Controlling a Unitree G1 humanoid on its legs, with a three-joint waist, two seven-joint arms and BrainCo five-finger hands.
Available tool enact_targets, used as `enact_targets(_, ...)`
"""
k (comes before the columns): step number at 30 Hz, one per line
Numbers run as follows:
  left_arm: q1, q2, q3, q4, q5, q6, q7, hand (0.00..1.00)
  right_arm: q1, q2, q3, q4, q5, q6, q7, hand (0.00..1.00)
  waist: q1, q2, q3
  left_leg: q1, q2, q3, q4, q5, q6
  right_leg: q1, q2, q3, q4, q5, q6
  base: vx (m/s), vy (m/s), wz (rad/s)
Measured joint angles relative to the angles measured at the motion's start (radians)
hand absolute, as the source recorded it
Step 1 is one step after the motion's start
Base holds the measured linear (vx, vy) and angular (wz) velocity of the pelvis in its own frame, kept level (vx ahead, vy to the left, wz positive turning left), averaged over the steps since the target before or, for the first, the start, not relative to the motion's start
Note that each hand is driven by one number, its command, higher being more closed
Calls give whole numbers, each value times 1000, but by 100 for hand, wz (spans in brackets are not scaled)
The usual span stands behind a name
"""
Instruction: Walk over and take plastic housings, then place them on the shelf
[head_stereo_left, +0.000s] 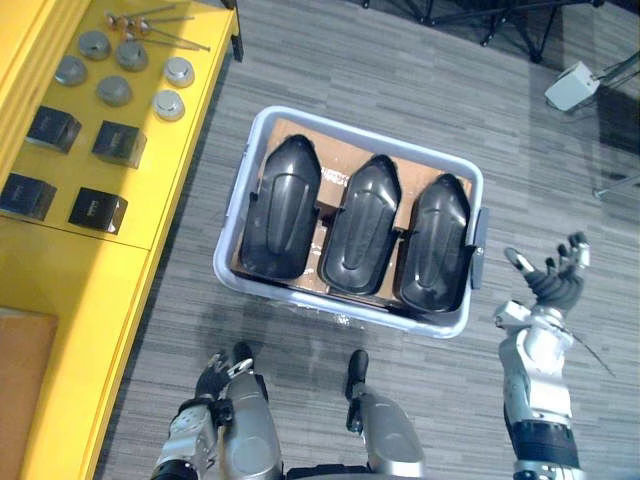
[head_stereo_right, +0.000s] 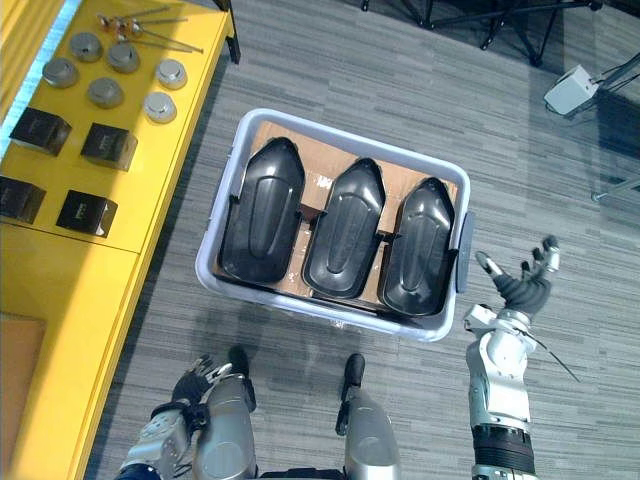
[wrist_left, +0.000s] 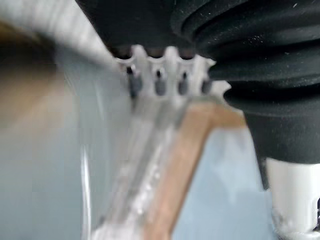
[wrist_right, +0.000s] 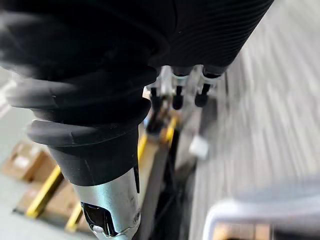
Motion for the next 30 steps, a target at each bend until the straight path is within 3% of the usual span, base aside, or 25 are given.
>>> enact_targets(7, -10, 3, 2, 1, 0, 9, 1, 0, -29, -1, -42, 258, 18, -1, -26, 0, 5, 0, 3, -35, -8, -17, 0, 4, -4, -29, -4, 15, 0, -4, -5, -3, 2, 4)
enact_targets(10, -38, -7, 1, 5, -28, 17, 0, 0, -70, -27, -68, 375, 59, 7, -22, 0, 6, 33, 26, -58, -29, -41, 0, 14, 4, -32, -18, -8, -1, -3, -2, -43, 34, 30)
enact_targets(12, -45, -14, 1, 15, -59, 21, 0, 0, -175, -100, -62, 515, 102, 48, 21, 0, 21, 62, 43, -71, -57, -68, -28, 42, 10, -36, -36, -37, -1, -1, 2, -64, 42, 41)
enact_targets(16, -48, -19, 2, 15, -79, 39, -1, 0, -245, -149, -61, 578, 129, 67, 34, 0, 45, 86, 57, -95, -65, -87, -34, 59, 12, -50, -40, -59, 2, 1, 5, -33, 5, 17)
enact_targets(19, -43, -28, -1, 28, -79, 39, -5, 0, -328, -248, -51, 649, 129, 103, 46, 0, 54, 129, 70, -111, -85, -98, -37, 71, 22, -67, -59, -69, 26, -8, 22, -45, 27, 18)
enact_targets(21, -38, -27, -1, 56, -79, 41, -7, 0, -364, -276, -37, 650, 127, 109, 46, 0, 58, 142, 76, -115, -94, -101, -45, 79, 23, -75, -67, -74, 31, -8, 25, -45, 30, 9)
enact_targets(24, -3, -27, -2, 60, -93, 44, -11, 0, -404, -295, -17, 652, 120, 139, 50, 0, 59, 146, 75, -127, -101, -111, -50, 85, 26, -81, -72, -91, 35, -9, 26, -16, 6, 14)
enact_targets(30, 5, -27, -10, 73, -116, 43, -24, 0, -478, -360, 26, 721, 117, 245, 106, 0, 72, 148, 75, -126, -112, -122, -48, 89, 32, -85, -83, -108, 68, -19, 26, -8, 12, 8)
